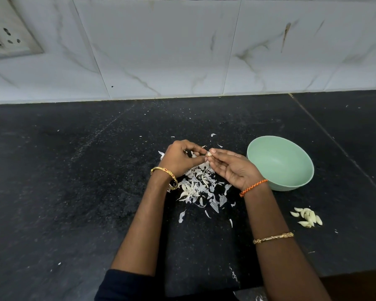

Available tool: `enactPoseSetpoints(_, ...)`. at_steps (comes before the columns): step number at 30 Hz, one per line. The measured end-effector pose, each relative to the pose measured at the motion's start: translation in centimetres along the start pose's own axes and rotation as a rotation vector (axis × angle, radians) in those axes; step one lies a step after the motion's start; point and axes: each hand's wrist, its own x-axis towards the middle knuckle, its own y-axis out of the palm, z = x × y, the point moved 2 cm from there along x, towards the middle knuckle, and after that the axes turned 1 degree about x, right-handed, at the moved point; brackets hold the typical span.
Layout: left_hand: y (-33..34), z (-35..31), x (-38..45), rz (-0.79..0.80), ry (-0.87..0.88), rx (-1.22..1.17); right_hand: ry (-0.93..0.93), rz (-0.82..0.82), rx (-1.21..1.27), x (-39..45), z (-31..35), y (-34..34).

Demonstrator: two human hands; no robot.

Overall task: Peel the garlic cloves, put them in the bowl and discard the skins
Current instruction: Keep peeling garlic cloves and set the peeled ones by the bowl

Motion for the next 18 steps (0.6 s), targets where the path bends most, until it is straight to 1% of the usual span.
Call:
enactPoseSetpoints(6, -0.1, -0.3, -0.3, -0.019, 0.022, -0.019, -0.026, -0.036, -0.032, 0.0, -0.1, 0.0)
enactPoseSetpoints(10, 0.1, -0.5, -0.3, -0.05, 0.03, 0.025, -0.066, -0.081, -0.057, -0.2, -0.3, 0.2)
enactPoseSetpoints(16, 0.7, -1.3, -0.4, -0.2, 0.054, 0.213, -0.155, -0.188, -0.067, -0.5, -0.6, 1.0)
enactPoseSetpoints(18, 1.0, -1.4, -0.3, -0.236, 0.074, 0.231, -0.176, -0.207, -0.064, -0.4, -0.6, 1.2)
